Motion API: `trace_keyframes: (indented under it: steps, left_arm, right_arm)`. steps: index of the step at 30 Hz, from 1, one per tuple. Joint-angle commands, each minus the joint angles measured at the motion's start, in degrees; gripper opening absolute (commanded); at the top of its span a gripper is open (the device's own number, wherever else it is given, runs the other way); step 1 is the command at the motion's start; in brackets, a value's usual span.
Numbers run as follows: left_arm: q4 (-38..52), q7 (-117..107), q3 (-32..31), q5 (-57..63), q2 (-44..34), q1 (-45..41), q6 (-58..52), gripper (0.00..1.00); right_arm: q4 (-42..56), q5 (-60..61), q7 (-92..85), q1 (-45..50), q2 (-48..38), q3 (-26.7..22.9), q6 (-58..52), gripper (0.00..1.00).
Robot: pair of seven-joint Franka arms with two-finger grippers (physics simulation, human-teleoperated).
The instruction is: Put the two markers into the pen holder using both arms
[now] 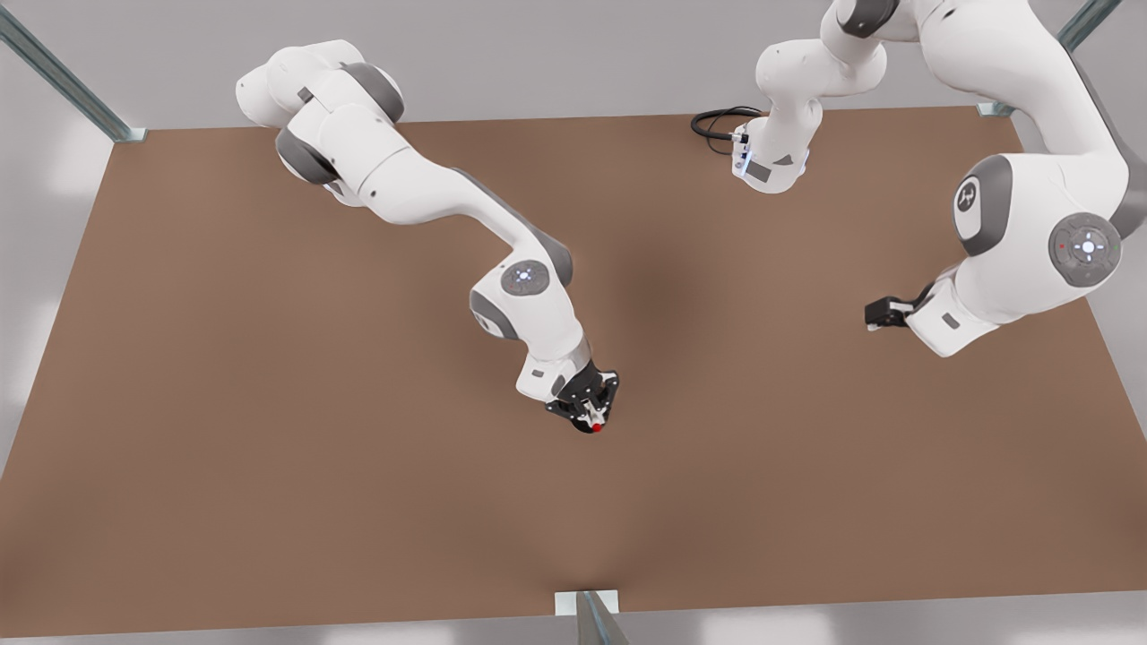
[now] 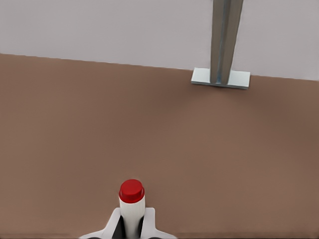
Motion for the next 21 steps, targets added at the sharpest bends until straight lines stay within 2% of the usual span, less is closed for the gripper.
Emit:
trace_keyframes:
  steps: [1,2,3,9,11,12,13,14,15,17,18,19,20,21]
  left_arm:
    - [-0.01,-5.46,-0.01,0.0,0.04,0.12,0.6,1.0]
    - [-0.01,-5.46,-0.01,0.0,0.13,0.12,0.6,1.0]
    - [-0.01,-5.46,-0.01,0.0,0.39,0.2,0.6,1.0]
    - [-0.01,-5.2,-0.01,-0.09,0.83,0.47,1.48,1.0]
    - [0.08,-5.28,-0.01,-0.35,0.57,0.99,1.3,1.0]
    - [0.08,-5.28,-0.01,-0.27,0.48,0.91,1.3,1.0]
    - [0.08,-5.37,-0.1,-0.27,0.48,0.82,1.3,1.0]
    - [0.17,-5.2,-0.1,0.0,0.48,0.73,1.3,1.0]
    - [0.26,-5.11,-0.19,0.09,0.66,0.56,1.39,1.0]
    - [0.26,-1.52,-0.37,0.09,0.83,0.47,1.3,1.0]
    - [0.26,0.25,-0.37,0.09,0.83,0.47,1.13,1.0]
    - [0.26,0.25,-0.37,0.17,0.74,0.38,1.04,1.0]
    - [0.34,0.17,-0.37,0.17,0.74,0.2,0.95,1.0]
    - [0.34,-0.1,-0.54,0.09,0.74,0.03,0.86,1.0]
  right_arm:
    - [-0.99,-3.66,10.26,0.2,-0.1,-0.08,3.18,0.28]
    - [-1.43,-4.19,11.32,0.29,-0.1,-0.08,3.1,0.34]
    - [-1.43,-4.19,11.67,0.56,-0.19,-0.08,2.57,1.0]
    - [-0.99,-4.54,9.31,-1.11,-0.89,0.18,1.26,1.0]
    - [-0.64,-4.01,-0.07,-7.68,-6.85,3.78,-12.78,1.0]
    - [-0.55,-4.01,-9.14,-21.46,-11.17,16.31,-24.56,1.0]
    - [-0.55,-4.27,-10.82,-33.25,-13.98,28.1,-36.15,1.0]
    - [-0.55,-4.45,-14.07,-42.24,-16.1,36.21,-44.0,1.0]
    - [-2.56,-3.31,-18.19,-44.0,-21.7,35.61,-44.28,1.0]
    - [-7.13,13.98,-32.07,-27.84,-35.06,1.2,-48.67,1.0]
    - [-14.5,14.53,-37.52,-25.47,-40.95,-6.91,-48.84,1.0]
    - [-19.25,16.19,-43.59,-24.93,-43.77,-8.77,-49.11,1.0]
    - [-19.27,16.47,-43.52,-18.7,-44.05,-14.66,-50.07,1.0]
    - [-18.13,16.38,-43.7,-18.16,-40.36,-15.28,-49.81,1.0]
